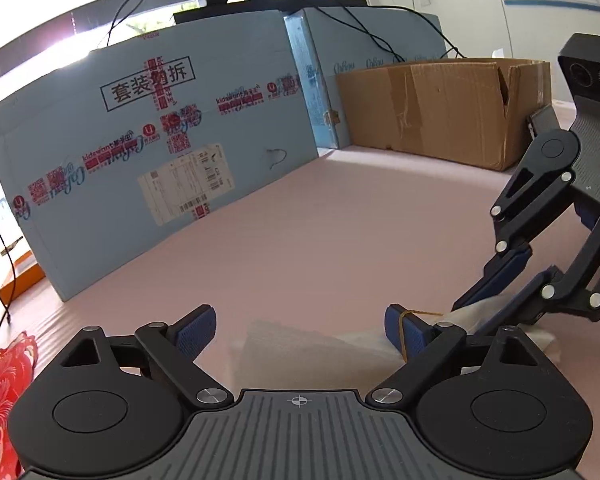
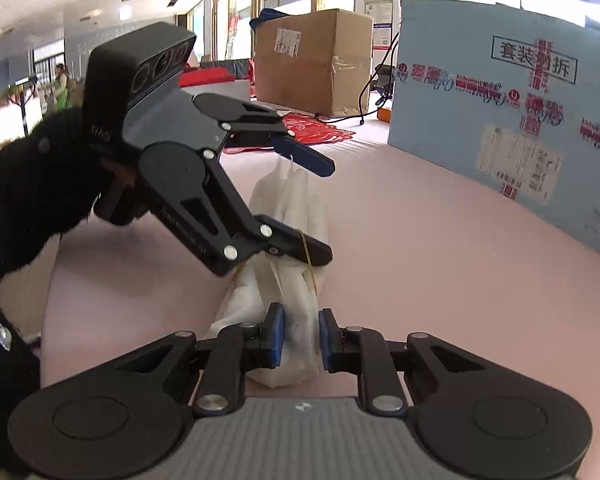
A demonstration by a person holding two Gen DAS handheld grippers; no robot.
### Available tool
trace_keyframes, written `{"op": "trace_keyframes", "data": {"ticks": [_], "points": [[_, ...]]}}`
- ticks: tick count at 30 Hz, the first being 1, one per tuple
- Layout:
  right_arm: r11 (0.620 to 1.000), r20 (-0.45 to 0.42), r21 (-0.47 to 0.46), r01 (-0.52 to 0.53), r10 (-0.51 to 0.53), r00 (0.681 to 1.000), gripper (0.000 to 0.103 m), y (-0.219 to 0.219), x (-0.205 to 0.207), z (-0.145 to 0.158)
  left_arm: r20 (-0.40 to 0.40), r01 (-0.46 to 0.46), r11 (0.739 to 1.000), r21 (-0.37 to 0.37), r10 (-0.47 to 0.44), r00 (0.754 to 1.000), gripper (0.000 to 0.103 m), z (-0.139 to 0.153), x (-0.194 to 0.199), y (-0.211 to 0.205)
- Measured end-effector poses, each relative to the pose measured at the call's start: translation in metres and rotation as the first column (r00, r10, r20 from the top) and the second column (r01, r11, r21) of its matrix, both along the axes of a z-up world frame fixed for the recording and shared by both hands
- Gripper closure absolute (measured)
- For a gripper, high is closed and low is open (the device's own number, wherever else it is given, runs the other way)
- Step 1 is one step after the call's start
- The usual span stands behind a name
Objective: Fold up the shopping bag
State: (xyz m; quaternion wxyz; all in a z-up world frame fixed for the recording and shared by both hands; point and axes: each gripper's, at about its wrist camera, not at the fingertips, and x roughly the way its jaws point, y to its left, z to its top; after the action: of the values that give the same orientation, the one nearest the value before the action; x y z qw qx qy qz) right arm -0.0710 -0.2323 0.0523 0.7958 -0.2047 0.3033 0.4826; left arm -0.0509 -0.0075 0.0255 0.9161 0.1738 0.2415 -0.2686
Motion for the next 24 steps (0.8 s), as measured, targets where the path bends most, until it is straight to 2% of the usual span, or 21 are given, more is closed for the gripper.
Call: {"op": "trace_keyframes", "data": {"ticks": [4,7,10,12,15,18,20,24], "points": [[1.000,-0.028,0.018,0.017,-0.016,0.999,0.083,-0.003,0.003,0.000,-0.075,0.083,0.995,-0.049,-0.087,0.993,0.009,0.010,0.002,0.027],[0.998,-0.080,0.040,0.041,-0.038,0.996,0.083,-0.008,0.006,0.000,-0.034,0.042,0.998,-0.049,-0.044,0.998,0.009,0.019,-0.009,0.039],[0.995,-0.143,0.061,0.079,-0.070,0.987,0.082,-0.008,0.013,-0.002,0.057,-0.067,0.993,-0.098,0.073,0.996,0.007,0.031,-0.031,0.031],[0.989,-0.206,0.081,0.124,-0.105,0.973,0.081,-0.010,0.019,-0.002,0.109,-0.061,0.996,-0.061,0.068,0.992,0.007,0.029,-0.047,0.005],[0.976,-0.284,0.110,0.189,-0.151,0.947,0.081,-0.014,0.030,-0.002,0.123,-0.073,0.997,0.007,0.071,0.990,0.007,0.014,-0.064,-0.038],[0.973,-0.286,0.107,0.205,-0.167,0.944,0.079,-0.015,0.026,-0.003,0.103,-0.089,0.993,0.079,0.080,0.991,0.007,0.000,-0.069,-0.062],[0.972,-0.276,0.097,0.215,-0.181,0.944,0.075,-0.013,0.025,-0.004,0.106,-0.114,0.981,0.158,0.098,0.990,0.007,-0.009,-0.071,-0.072],[0.947,-0.327,0.122,0.298,-0.245,0.913,0.074,-0.017,0.028,-0.008,0.070,-0.214,0.970,0.112,0.207,0.976,0.006,-0.013,-0.073,-0.069]]}}
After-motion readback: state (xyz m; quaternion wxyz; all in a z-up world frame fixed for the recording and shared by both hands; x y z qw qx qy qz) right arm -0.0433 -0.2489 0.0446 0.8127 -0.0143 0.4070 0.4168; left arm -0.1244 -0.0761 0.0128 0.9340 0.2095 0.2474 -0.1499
